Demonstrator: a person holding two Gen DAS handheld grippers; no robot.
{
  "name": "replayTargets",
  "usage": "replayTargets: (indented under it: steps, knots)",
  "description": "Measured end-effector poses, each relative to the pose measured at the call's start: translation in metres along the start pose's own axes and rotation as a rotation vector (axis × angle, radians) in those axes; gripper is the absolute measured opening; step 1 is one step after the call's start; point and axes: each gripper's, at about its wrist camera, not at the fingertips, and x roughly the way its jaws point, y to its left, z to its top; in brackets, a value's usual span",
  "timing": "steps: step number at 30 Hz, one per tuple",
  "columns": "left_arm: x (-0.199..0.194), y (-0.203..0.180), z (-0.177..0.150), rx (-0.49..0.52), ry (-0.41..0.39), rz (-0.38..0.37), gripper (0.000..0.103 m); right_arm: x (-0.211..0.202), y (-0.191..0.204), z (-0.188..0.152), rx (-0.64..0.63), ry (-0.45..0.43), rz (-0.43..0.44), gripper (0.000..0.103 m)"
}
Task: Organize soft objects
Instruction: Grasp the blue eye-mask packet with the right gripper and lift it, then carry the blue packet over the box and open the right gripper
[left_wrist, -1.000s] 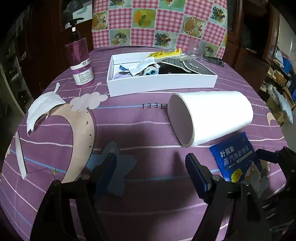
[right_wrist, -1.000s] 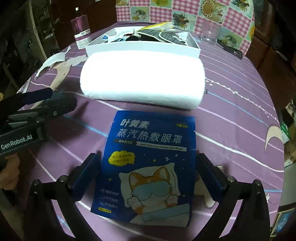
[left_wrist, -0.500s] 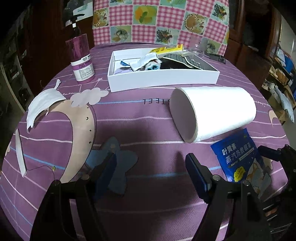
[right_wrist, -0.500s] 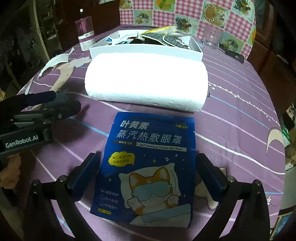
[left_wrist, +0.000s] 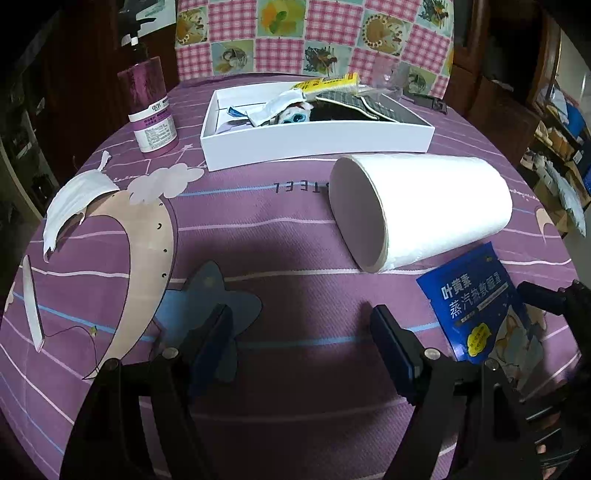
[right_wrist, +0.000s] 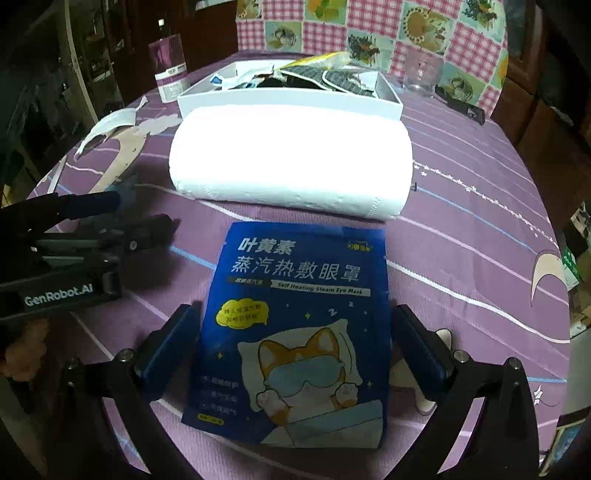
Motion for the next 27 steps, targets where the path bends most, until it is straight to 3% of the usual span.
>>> replayTargets:
  steps: [2,7,13,19,27]
  knots:
    - [0.0,-0.002,-0.001,0.008,-0.001,0.001,0.077,-0.002,-0.002,-0.002,0.017,-0.005,-0.013,0.099]
    - [0.001,-0.007,-0.002,0.028,-0.006,0.008,0.077,-0.009,-0.01,-0.004,0.054,-0.019,-0.044,0.076]
    - [-0.001,-0.01,0.0,0.038,-0.016,-0.004,0.077,-0.013,-0.01,-0.003,0.048,-0.013,-0.07,0.062]
    - [-0.012,-0.006,0.006,0.014,-0.05,-0.041,0.077,-0.023,-0.022,0.001,0.111,0.003,-0.03,0.061]
    - [-0.037,-0.005,0.02,0.022,-0.071,-0.059,0.077,-0.066,-0.043,0.022,0.16,-0.032,-0.02,0.061]
